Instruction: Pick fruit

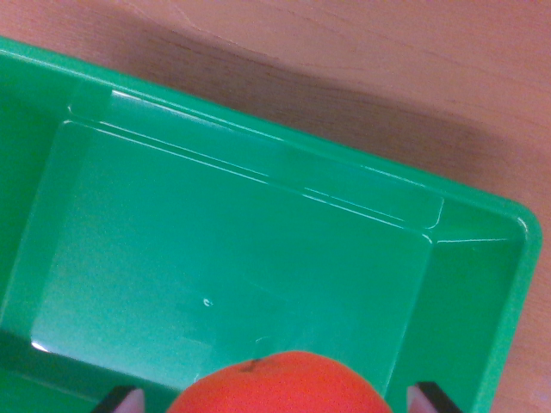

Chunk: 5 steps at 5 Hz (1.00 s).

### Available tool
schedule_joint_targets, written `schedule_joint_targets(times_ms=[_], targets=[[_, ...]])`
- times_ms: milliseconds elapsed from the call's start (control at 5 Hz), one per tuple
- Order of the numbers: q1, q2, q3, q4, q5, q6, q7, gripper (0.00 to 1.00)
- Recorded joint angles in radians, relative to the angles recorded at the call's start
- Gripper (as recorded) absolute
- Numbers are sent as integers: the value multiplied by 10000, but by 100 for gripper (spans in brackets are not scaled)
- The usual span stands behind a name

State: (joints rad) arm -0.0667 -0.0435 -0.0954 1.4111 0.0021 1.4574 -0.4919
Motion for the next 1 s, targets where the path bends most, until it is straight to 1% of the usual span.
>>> schedule_joint_targets(times_ms=[200,400,1000], targets=[[0,0,0,0,0,0,0,100],[2,-53,-2,96,-8,148,6,100],[4,-82,-3,149,-12,231,10,100]])
